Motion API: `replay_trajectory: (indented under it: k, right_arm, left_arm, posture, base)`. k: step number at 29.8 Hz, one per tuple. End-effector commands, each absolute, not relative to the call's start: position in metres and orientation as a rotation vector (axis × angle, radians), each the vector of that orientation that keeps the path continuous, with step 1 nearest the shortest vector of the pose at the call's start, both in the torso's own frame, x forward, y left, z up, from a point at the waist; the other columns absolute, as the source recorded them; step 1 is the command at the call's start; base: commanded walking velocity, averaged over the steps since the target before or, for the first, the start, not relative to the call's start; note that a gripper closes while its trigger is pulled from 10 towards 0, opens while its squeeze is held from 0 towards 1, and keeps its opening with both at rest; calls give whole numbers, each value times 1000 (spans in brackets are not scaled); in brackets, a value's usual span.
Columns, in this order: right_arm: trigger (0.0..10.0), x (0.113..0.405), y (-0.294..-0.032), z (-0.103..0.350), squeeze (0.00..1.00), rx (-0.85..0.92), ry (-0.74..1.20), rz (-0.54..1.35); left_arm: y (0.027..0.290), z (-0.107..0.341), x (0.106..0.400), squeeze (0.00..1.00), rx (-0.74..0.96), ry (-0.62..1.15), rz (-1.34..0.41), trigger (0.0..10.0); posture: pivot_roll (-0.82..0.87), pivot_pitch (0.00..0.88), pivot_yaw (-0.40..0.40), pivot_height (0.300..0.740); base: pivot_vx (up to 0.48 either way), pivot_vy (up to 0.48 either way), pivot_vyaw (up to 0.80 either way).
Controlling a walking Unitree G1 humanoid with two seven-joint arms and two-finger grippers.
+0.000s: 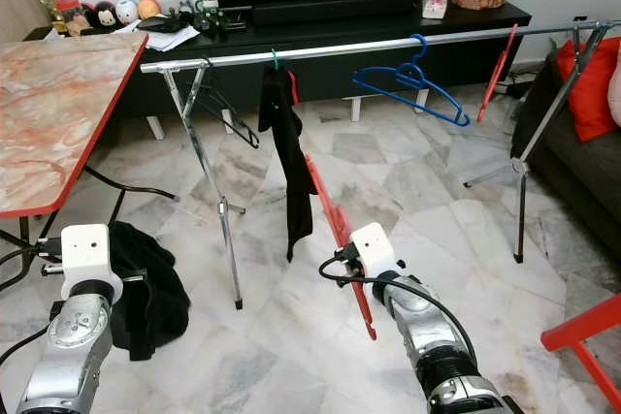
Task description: Hang hanger
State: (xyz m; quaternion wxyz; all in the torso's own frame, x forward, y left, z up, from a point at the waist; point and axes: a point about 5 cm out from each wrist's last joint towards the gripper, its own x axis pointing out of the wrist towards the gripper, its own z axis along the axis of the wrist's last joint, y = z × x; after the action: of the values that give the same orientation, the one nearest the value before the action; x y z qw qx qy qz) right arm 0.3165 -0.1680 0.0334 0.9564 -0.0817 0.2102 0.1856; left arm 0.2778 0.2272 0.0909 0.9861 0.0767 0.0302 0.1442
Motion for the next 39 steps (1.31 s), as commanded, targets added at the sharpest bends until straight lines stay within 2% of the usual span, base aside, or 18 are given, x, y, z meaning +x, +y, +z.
replay_trajectory:
  k: [1, 2, 5, 9, 15, 22, 25, 31, 39]
  right_arm:
    - [10000, 316, -168, 30, 0, -118, 418, 299]
    - [10000, 316, -168, 29, 0, -112, 418, 287]
    - [10000, 278, -179, -18, 0, -68, 592, 78]
    - [10000, 257, -187, -37, 0, -137, 706, 23]
    - [10000, 235, -187, -54, 0, -169, 792, -2]
    - [10000, 225, -189, -60, 0, -184, 829, 19]
    - [10000, 202, -194, -74, 0, -215, 941, 55]
    - [10000, 191, -194, -79, 0, -152, 954, 31]
    - [10000, 183, -194, -83, 0, -149, 976, 46]
  left_arm:
    - [225, 102, 279, 0, 136, -13, 264, 10000]
    - [224, 102, 279, 0, 133, -18, 259, 10000]
    - [226, 115, 282, 0, 55, -84, 288, 10000]
    - [232, 127, 281, 0, 46, -125, 306, 10000]
    - [241, 139, 278, 0, 33, -166, 317, 10000]
    - [235, 144, 279, 0, 24, -176, 297, 10000]
    - [228, 143, 276, 0, -2, -178, 303, 10000]
    - [218, 130, 266, 0, -15, -131, 273, 10000]
    - [218, 121, 259, 0, -14, -103, 287, 10000]
  posture:
    - [-86, 0, 78, 740]
    - [-86, 0, 78, 740]
    - [-68, 0, 93, 740]
    - [-59, 0, 99, 740]
    - [-55, 0, 107, 740]
    - [-47, 0, 100, 740]
    - [-27, 0, 82, 740]
    - [-42, 0, 94, 740]
    - [-32, 0, 83, 740]
  base:
    - [0, 0, 0]
    - [0, 0, 0]
    - [0, 0, 0]
    - [0, 0, 0]
    - [0, 0, 0]
    - [0, 0, 0]
    - [0, 0, 0]
    - [0, 0, 0]
    - [0, 0, 0]
